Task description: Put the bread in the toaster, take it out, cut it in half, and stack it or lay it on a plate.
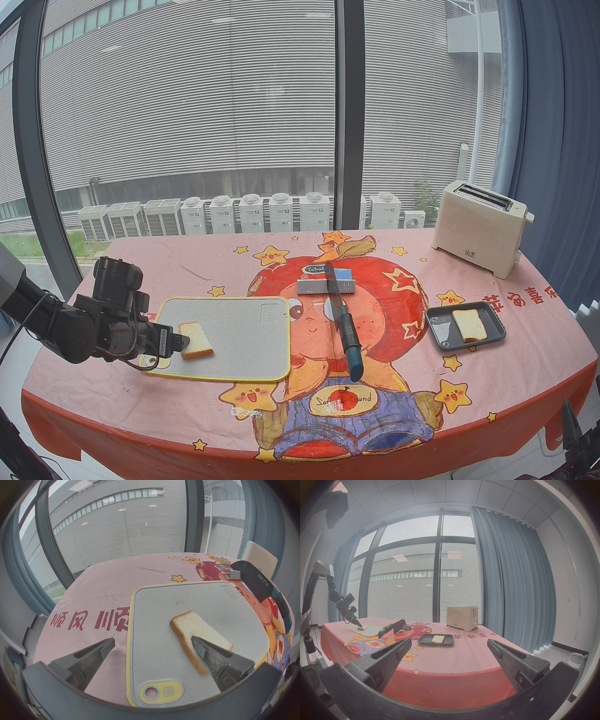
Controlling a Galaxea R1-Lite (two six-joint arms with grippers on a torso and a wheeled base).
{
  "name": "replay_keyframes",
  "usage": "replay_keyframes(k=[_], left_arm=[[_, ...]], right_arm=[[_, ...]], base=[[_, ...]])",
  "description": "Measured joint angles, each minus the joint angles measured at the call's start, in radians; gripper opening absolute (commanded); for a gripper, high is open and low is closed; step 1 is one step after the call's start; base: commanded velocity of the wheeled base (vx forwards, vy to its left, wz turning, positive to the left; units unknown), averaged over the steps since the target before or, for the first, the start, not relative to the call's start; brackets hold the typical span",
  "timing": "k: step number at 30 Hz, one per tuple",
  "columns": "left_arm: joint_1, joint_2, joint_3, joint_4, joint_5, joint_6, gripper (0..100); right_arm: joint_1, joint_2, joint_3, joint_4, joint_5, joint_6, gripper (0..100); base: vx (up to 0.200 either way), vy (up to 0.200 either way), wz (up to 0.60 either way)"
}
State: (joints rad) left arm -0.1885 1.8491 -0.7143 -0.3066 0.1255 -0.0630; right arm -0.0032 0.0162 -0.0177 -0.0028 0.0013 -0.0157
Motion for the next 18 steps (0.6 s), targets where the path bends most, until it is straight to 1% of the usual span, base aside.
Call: replay_keyframes(k=[14, 15, 18], left_arm=[[0.000, 0.003, -0.003, 0.000, -0.001, -0.001, 100], [0.000, 0.004, -0.004, 0.000, -0.001, -0.001, 0], [-0.001, 0.004, -0.003, 0.000, -0.002, -0.001, 0]], right_arm=[[0.000, 0.000, 0.000, 0.000, 0.000, 0.000, 100], [0.000, 0.000, 0.000, 0.000, 0.000, 0.000, 100], [0.000, 0.000, 0.000, 0.000, 0.000, 0.000, 100]], base=[[0.000, 0.000, 0.00], [0.000, 0.000, 0.00], [0.000, 0.000, 0.00]])
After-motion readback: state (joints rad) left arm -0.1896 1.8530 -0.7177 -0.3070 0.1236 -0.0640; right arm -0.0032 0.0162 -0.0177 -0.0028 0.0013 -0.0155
